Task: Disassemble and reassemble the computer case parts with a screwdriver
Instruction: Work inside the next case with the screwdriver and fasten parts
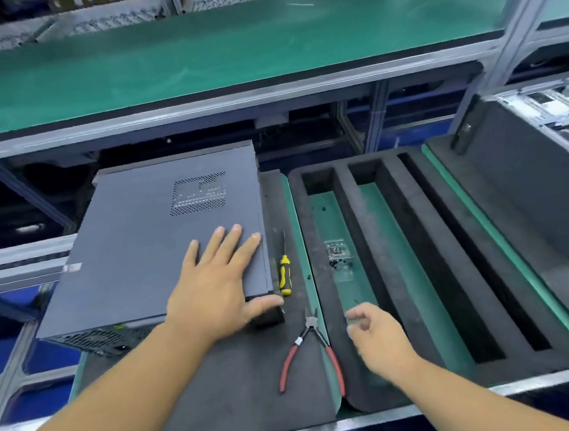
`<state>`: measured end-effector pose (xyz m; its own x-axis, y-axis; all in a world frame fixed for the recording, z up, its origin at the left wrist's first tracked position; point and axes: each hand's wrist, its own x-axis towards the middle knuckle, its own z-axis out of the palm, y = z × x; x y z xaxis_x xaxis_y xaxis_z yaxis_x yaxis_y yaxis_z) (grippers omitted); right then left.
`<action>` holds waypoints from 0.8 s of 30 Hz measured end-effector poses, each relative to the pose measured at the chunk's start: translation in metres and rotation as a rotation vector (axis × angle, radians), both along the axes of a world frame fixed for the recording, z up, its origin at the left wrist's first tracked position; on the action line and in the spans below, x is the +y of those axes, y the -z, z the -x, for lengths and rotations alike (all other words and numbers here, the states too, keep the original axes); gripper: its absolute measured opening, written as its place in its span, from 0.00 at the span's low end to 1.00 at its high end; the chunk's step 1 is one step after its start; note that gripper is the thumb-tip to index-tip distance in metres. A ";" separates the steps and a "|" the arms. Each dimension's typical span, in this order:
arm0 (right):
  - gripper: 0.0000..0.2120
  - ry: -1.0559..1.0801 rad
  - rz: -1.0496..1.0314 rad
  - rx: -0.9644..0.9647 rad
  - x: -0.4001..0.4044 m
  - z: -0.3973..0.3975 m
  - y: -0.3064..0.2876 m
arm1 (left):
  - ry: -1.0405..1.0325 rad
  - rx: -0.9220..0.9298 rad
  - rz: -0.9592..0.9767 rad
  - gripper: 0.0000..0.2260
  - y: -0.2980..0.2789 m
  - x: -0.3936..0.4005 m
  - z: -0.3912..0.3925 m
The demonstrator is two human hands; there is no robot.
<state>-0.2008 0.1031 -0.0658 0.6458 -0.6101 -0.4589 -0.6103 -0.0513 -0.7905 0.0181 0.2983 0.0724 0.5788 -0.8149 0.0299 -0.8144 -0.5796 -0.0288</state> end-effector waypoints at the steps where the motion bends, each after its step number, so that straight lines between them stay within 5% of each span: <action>1: 0.12 -0.027 -0.038 0.018 -0.001 0.002 0.004 | -0.017 0.004 -0.003 0.49 0.000 -0.003 0.000; 6: 0.12 -0.088 -0.134 0.010 -0.015 -0.005 0.005 | -0.061 0.069 0.016 0.47 -0.008 -0.010 0.001; 14: 0.12 -0.107 -0.092 0.045 -0.055 -0.032 -0.003 | -0.198 0.159 0.265 0.26 -0.027 -0.077 -0.002; 24: 0.22 -0.113 0.031 0.058 -0.066 -0.086 0.005 | -0.375 0.175 0.287 0.21 -0.010 -0.085 -0.009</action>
